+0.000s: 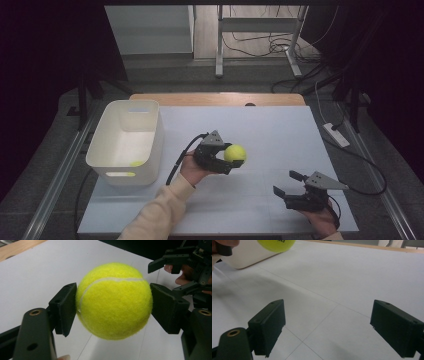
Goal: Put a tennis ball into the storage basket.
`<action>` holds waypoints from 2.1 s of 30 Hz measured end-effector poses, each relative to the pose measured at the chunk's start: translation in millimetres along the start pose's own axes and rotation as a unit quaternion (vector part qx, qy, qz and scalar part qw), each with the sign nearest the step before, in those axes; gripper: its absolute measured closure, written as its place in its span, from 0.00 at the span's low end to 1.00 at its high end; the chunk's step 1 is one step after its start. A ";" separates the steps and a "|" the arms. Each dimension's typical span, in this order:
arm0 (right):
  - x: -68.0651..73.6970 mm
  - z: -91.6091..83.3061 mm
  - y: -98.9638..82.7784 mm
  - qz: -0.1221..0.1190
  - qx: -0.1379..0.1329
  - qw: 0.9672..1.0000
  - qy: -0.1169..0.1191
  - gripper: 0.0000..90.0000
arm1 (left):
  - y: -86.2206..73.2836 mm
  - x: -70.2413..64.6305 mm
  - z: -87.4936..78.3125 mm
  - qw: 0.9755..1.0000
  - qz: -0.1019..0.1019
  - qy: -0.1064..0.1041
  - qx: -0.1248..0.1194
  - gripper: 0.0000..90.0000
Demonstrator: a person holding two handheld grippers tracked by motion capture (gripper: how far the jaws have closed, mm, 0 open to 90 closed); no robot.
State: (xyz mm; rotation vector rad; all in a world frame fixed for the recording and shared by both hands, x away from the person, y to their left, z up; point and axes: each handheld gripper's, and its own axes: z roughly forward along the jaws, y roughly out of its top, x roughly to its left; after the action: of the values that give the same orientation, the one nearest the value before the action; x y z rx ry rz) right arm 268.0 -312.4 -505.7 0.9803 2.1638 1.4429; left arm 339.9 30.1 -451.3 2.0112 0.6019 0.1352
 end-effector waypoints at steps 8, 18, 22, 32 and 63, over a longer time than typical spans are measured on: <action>0.2 0.3 0.0 -0.002 0.000 1.000 -0.001 0.14 | 0.0 -0.1 -5.7 1.000 0.000 0.002 -0.006 0.30; 0.5 0.6 -0.3 -0.004 0.001 1.000 -0.001 0.14 | 0.0 0.8 -14.2 1.000 -0.001 0.007 -0.015 0.30; 0.6 0.6 -0.4 -0.003 0.002 1.000 -0.002 0.14 | -0.1 1.0 -18.0 1.000 -0.003 0.009 -0.020 0.30; 0.7 0.8 -0.4 -0.004 0.002 1.000 -0.002 0.14 | 0.3 2.4 -28.2 0.999 -0.007 0.014 -0.030 0.30; 0.8 1.2 -0.4 -0.005 0.002 1.000 -0.002 0.14 | 7.7 3.3 -58.4 0.997 -0.008 0.034 -0.067 0.30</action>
State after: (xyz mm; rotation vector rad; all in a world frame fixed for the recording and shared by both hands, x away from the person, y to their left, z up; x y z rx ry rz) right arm 268.0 -311.2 -506.5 0.9711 2.1671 1.4298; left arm 325.7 75.2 -415.9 1.8771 0.6365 0.2295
